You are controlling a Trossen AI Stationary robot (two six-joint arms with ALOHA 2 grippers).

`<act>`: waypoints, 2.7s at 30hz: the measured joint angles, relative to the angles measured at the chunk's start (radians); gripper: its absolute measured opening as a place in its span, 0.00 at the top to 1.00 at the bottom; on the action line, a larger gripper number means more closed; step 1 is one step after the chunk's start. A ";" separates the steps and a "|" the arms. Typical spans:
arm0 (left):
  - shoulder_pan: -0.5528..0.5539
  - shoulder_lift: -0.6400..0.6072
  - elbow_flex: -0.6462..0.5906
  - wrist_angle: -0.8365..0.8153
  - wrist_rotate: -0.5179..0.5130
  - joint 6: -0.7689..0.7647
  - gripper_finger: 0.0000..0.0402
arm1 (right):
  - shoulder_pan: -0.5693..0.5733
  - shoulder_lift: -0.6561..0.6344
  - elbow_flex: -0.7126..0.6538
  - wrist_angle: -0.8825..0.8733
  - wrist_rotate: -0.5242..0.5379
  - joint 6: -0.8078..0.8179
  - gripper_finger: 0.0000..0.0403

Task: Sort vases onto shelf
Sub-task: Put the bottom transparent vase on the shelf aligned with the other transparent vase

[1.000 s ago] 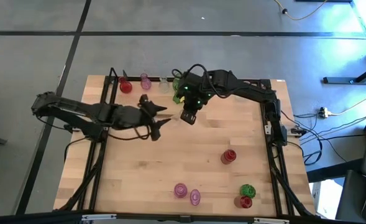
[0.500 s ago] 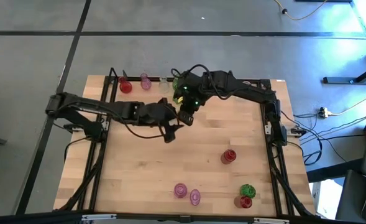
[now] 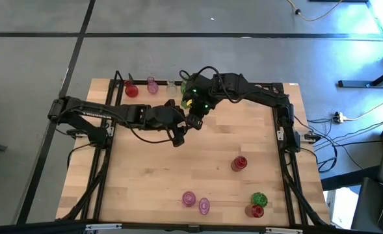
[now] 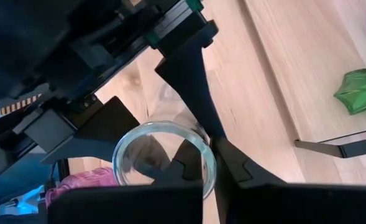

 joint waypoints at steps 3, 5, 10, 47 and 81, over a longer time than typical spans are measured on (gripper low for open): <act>0.000 0.000 0.000 -0.004 -0.010 0.000 0.59 | 0.000 0.000 0.000 0.000 0.010 0.000 1.00; -0.001 -0.001 0.000 -0.004 -0.029 -0.021 0.59 | 0.000 0.000 0.000 0.002 0.031 0.006 1.00; -0.001 -0.023 0.000 -0.027 -0.110 -0.084 0.59 | -0.002 -0.005 0.002 0.022 0.071 0.028 0.95; -0.122 0.063 -0.623 0.926 -1.077 -0.440 0.59 | -0.003 -0.392 -0.001 -0.156 0.304 -0.158 0.72; 0.305 0.290 -0.621 1.278 -0.591 -0.108 0.59 | -0.003 -0.393 -0.001 -0.282 0.227 -0.211 0.72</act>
